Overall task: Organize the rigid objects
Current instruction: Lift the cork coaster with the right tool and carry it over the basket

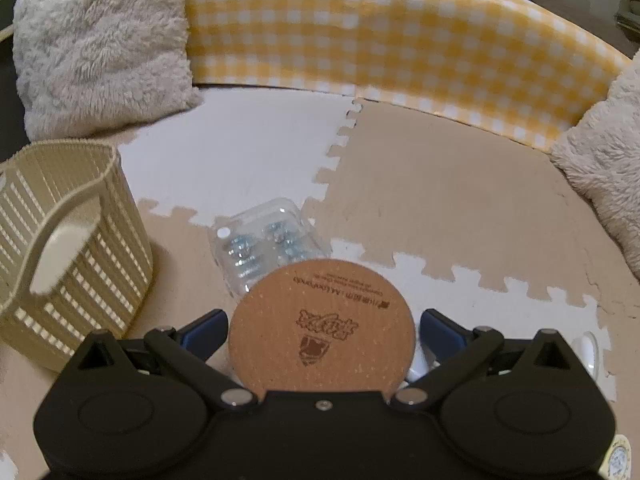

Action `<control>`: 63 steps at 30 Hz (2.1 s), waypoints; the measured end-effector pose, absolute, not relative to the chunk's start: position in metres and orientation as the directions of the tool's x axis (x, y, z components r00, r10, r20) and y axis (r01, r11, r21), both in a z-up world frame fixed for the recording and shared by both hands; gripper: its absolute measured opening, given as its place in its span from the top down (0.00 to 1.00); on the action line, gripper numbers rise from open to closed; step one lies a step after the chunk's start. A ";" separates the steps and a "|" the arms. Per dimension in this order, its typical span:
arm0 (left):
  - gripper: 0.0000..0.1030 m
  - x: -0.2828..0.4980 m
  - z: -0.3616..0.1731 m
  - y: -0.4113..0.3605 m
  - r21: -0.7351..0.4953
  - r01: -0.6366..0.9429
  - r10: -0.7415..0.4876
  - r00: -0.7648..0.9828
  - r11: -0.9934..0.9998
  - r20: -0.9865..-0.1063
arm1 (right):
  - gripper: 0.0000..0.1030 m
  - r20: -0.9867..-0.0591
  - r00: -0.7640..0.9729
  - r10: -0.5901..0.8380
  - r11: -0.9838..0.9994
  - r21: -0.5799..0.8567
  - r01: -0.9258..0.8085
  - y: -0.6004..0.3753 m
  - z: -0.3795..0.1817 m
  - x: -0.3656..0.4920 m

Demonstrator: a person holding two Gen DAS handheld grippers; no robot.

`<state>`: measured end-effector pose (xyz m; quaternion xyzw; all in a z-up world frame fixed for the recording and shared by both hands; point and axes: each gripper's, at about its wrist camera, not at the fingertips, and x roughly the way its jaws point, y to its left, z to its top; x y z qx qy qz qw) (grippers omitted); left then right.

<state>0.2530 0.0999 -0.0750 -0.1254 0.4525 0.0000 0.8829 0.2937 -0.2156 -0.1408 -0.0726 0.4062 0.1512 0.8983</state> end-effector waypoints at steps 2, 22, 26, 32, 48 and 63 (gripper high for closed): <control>1.00 0.253 -0.074 0.100 -0.226 -0.110 -0.119 0.594 0.968 -0.796 | 0.08 -0.751 0.625 0.212 0.948 0.002 -0.320 -0.216 -0.139 0.295; 1.00 0.252 -0.075 0.101 -0.245 -0.110 -0.131 0.603 0.963 -0.787 | 0.03 -0.786 0.592 0.180 0.949 -0.019 -0.313 -0.214 -0.142 0.293; 1.00 0.251 -0.074 0.102 -0.239 -0.110 -0.126 0.605 0.965 -0.786 | 0.03 -0.766 0.615 0.186 0.957 -0.002 -0.291 -0.218 -0.131 0.294; 1.00 0.248 -0.071 0.096 -0.197 -0.084 -0.105 0.615 0.977 -0.781 | 0.03 -0.671 0.712 0.208 0.973 0.069 -0.220 -0.231 -0.091 0.288; 0.85 0.244 -0.060 0.104 -0.148 -0.123 -0.033 0.650 0.981 -0.759 | 0.03 -0.520 0.782 0.345 0.938 0.170 -0.301 -0.210 -0.033 0.262; 0.71 0.248 -0.062 0.108 -0.123 -0.154 0.003 0.635 0.980 -0.773 | 0.03 -0.511 0.762 0.397 0.916 0.166 -0.365 -0.195 -0.029 0.253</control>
